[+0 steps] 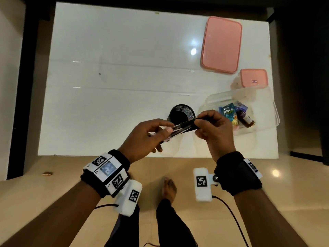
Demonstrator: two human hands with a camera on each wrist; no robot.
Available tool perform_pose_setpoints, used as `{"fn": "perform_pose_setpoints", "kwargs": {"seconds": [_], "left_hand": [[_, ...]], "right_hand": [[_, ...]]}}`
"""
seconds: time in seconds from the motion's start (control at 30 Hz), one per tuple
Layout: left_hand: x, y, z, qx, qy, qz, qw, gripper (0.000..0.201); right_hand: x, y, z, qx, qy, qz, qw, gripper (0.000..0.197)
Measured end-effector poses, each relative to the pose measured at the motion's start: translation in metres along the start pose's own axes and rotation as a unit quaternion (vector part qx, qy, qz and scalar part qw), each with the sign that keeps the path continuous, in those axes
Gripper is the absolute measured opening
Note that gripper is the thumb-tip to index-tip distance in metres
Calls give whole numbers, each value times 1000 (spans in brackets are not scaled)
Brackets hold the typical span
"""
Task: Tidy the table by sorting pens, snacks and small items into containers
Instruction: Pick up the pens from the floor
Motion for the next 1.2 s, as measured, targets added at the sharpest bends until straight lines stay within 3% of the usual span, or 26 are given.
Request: {"fn": "perform_pose_setpoints", "kwargs": {"seconds": [0.1, 0.2, 0.43, 0.57, 0.63, 0.73, 0.8, 0.87, 0.93, 1.03, 1.2], "left_hand": [[0, 13, -1, -11, -117, 49, 992, 31], [3, 28, 3, -9, -117, 100, 988, 38], [2, 42, -5, 16, -33, 131, 991, 30], [-5, 40, -21, -13, -52, 188, 981, 21], [-5, 45, -34, -44, -60, 193, 978, 22], [10, 58, -49, -69, 1, 140, 988, 48], [22, 65, -49, -50, 46, 109, 992, 58], [28, 67, -47, -30, 68, 104, 992, 56], [29, 67, -49, -32, 67, 120, 990, 51], [28, 66, -55, -49, 32, 143, 988, 45], [27, 62, -53, -57, -9, 156, 986, 34]], "right_hand": [[2, 5, -2, 15, 15, -18, 1000, 18], [22, 0, 2, 23, -63, -57, 996, 13], [7, 5, 2, 16, -95, 4, 995, 9], [-26, 16, -17, -19, -93, 76, 993, 16], [-37, 23, -27, -44, -145, 87, 985, 15], [-30, 37, -33, -91, -317, 44, 943, 11], [-10, 43, -28, -133, -453, -15, 882, 7], [12, 45, -17, -157, -544, -75, 821, 8], [19, 48, -8, -150, -568, -99, 803, 19], [3, 51, -13, -130, -537, -50, 832, 22], [-45, 36, -20, -83, -423, 48, 901, 11]]}}
Point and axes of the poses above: each hand's wrist, its own y-axis towards the middle knuckle, its own x-axis out of the palm, z = x × y, the point moved 9 cm from there along y, towards the middle knuckle, and after that the axes turned 5 degrees about -z, right-handed, at the moved point
